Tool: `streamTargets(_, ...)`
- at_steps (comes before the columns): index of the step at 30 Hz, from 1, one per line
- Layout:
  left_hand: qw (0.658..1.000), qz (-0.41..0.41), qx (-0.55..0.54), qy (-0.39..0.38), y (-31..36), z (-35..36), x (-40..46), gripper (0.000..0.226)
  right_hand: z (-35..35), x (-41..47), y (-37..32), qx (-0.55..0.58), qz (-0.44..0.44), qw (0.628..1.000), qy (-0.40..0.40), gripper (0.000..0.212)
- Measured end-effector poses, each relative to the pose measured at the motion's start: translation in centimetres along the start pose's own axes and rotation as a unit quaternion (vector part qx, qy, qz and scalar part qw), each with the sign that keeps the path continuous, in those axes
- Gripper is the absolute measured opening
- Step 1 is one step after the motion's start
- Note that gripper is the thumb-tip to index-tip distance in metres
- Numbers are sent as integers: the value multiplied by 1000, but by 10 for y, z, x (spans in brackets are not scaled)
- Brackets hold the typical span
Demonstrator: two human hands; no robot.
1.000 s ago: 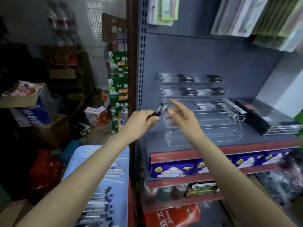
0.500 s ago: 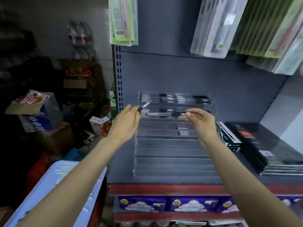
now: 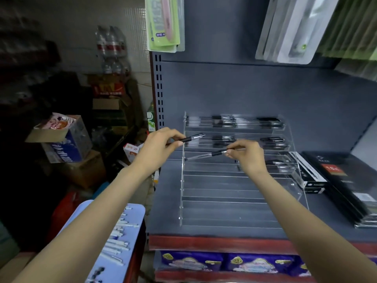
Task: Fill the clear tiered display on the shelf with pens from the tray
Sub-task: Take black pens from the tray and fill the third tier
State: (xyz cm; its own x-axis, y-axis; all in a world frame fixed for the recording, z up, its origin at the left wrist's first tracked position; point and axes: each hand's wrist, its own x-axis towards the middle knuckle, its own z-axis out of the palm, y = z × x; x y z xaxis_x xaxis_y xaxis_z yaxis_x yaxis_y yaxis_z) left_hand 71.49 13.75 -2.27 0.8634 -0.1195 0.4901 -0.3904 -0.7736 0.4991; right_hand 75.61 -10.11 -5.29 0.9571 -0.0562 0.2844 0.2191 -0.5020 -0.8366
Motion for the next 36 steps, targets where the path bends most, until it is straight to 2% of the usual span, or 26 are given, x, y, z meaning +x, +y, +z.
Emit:
streamTargets(3, 1000, 4, 7, -1, -1, 1, 2, 19, 2, 5, 4, -93, -24, 995, 10, 5)
streamTargets(9, 1000, 13, -3, -17, 1, 3, 6, 21, 1, 8, 8, -286, -80, 953, -64, 4)
streamTargets(15, 999, 19, -8, -44, -1, 11, 8, 22, 5, 17, 8, -343, -82, 925, -141, 14)
streamTargets(18, 999, 25, -10, -42, 0, 12, 9, 21, 3, 15, 2, -286, -88, 946, -126, 17)
streamTargets(19, 999, 27, -11, -40, 1, 12, 10, 21, 1, 12, -2, -229, -84, 965, -95, 17)
streamTargets(21, 999, 29, -17, -35, 4, 12, 11, 21, -4, 3, -12, -47, -52, 996, -57, 15)
streamTargets(23, 998, 37, -22, -38, 8, 15, 11, 21, -7, -5, -21, 110, -27, 989, -90, 16)
streamTargets(24, 998, 44, -24, -44, 12, 18, 11, 21, -7, -7, -25, 142, -27, 983, -111, 14)
streamTargets(27, 997, 52, -34, -51, 21, 21, 13, 20, -10, -9, -32, 171, -53, 976, -122, 14)
streamTargets(30, 999, 32, -1, 1, 20, 22, 14, 31, -20, -5, -27, 160, -54, 983, -75, 17)
streamTargets(33, 997, -70, 11, 25, 10, 25, 9, 56, -33, -4, -12, 131, -30, 990, -36, 11)
streamTargets(36, 986, -162, -6, -36, -1, 30, 6, 71, -38, -2, 0, 80, -13, 996, -23, 15)
